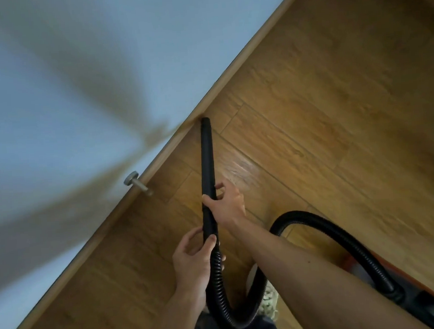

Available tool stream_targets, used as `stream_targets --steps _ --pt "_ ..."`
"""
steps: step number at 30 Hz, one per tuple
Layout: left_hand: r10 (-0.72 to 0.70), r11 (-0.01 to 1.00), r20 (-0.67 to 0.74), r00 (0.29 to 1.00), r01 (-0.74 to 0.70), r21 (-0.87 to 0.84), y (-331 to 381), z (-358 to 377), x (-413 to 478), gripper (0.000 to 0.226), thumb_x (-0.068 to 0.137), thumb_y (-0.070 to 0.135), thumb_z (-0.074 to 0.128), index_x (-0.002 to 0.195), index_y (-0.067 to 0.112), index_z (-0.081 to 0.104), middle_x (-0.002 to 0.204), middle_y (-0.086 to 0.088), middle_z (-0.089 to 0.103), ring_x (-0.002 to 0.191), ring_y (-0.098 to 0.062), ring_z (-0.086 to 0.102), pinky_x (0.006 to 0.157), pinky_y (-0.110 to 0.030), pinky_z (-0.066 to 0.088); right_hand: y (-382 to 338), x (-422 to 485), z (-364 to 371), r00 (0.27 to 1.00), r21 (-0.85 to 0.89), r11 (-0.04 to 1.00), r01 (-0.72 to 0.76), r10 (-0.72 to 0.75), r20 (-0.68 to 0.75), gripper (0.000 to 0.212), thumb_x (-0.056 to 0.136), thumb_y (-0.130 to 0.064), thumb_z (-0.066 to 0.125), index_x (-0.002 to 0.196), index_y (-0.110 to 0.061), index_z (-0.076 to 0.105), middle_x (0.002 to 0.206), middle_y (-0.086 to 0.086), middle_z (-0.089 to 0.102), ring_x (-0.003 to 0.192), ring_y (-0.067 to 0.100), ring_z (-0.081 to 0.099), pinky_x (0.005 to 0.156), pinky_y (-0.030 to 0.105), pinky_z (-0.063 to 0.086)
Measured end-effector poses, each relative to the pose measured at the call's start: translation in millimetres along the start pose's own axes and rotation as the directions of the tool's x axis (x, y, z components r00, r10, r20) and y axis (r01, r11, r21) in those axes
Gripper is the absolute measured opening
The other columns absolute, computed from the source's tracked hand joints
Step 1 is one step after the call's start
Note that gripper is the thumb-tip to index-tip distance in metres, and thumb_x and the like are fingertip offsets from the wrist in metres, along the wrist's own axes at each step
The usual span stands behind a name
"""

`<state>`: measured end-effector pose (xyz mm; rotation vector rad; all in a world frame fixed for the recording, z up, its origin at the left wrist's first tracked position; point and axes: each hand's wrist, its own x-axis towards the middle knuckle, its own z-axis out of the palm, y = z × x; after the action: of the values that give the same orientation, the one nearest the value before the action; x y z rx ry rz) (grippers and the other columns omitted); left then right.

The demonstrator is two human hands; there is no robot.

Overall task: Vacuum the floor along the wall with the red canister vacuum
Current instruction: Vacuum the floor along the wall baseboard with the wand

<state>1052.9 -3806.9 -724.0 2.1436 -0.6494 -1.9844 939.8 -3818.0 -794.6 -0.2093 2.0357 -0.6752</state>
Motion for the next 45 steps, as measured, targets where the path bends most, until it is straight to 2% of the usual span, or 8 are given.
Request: stream_targets --steps 10,15,20,25,31,34,43,45 --pt "0.004 0.995 -0.061 0.998 -0.010 -0.094 -48 -19 -16 0.023 0.080 0.005 0.079 0.099 0.015 0.070 0.070 -0.010 0.075 0.054 -0.028 0.070 0.059 -0.040 0.059 23 -31 7 0.996 -0.098 0.995 0.013 -0.005 0.089 0.028 0.088 -0.027 0.075 0.102 -0.024 0.051 0.097 0.005 0.072 0.076 0.018 0.071 0.059 0.033 0.059" --pt "0.006 0.992 -0.039 0.999 -0.011 -0.129 -62 -5 -28 0.025 0.079 0.004 0.079 0.101 0.013 0.070 0.067 -0.017 0.072 0.052 -0.032 0.064 0.055 -0.037 0.055 41 -32 -10 0.997 -0.106 0.994 0.007 0.001 0.081 0.028 0.084 -0.033 0.077 0.096 -0.026 0.052 0.094 0.007 0.073 0.077 0.023 0.073 0.070 0.049 0.062" --pt "-0.017 0.980 -0.046 0.999 0.007 -0.197 -70 -4 -38 0.025 0.079 0.003 0.079 0.100 0.013 0.069 0.068 -0.017 0.072 0.048 -0.028 0.062 0.048 -0.033 0.055 49 -37 -7 0.997 -0.103 0.995 0.011 -0.003 0.079 0.027 0.084 -0.030 0.078 0.091 -0.023 0.054 0.091 0.010 0.074 0.073 0.023 0.073 0.069 0.046 0.063" --pt "-0.043 0.967 -0.106 0.993 0.015 -0.255 -91 -32 -35 0.024 0.080 0.000 0.077 0.099 0.011 0.069 0.076 -0.019 0.073 0.050 -0.030 0.062 0.048 -0.033 0.055 59 -55 22 0.986 -0.077 0.997 0.021 -0.008 0.165 0.029 0.087 -0.026 0.077 0.106 -0.015 0.058 0.091 0.012 0.075 0.075 0.025 0.074 0.067 0.041 0.062" --pt "-0.097 0.940 -0.131 0.987 0.048 -0.338 -122 -66 -36 0.025 0.080 0.005 0.078 0.097 0.021 0.069 0.087 -0.019 0.075 0.071 -0.036 0.068 0.062 -0.041 0.059 73 -83 60 0.972 -0.159 0.983 0.093 -0.055 0.228 0.021 0.087 -0.021 0.076 0.095 -0.015 0.058 0.079 0.005 0.074 0.061 0.014 0.072 0.056 0.036 0.062" --pt "-0.107 0.929 -0.165 0.981 0.039 -0.368 -136 -83 -35 0.026 0.079 0.008 0.080 0.095 0.026 0.070 0.087 -0.015 0.076 0.081 -0.039 0.071 0.075 -0.050 0.060 80 -96 78 0.968 -0.190 0.974 0.120 -0.073 0.239 0.022 0.085 -0.023 0.078 0.091 -0.022 0.056 0.082 0.005 0.074 0.066 0.018 0.073 0.062 0.043 0.063" --pt "-0.180 0.843 -0.166 0.970 0.064 -0.535 -164 -122 -41 0.025 0.080 0.012 0.079 0.101 0.025 0.071 0.081 -0.012 0.076 0.074 -0.037 0.069 0.075 -0.050 0.058 89 -129 111 0.951 -0.256 0.954 0.158 -0.077 0.300 0.028 0.089 -0.025 0.076 0.108 -0.021 0.056 0.096 0.004 0.068 0.081 0.015 0.069 0.065 0.029 0.059" --pt "-0.187 0.819 -0.167 0.968 0.059 -0.571 -172 -125 -46 0.023 0.081 0.010 0.078 0.100 0.022 0.071 0.079 -0.015 0.075 0.070 -0.034 0.067 0.075 -0.051 0.057 94 -131 118 0.944 -0.294 0.938 0.183 -0.085 0.318 0.033 0.086 -0.027 0.078 0.112 -0.017 0.060 0.099 0.006 0.070 0.085 0.018 0.069 0.072 0.033 0.060"
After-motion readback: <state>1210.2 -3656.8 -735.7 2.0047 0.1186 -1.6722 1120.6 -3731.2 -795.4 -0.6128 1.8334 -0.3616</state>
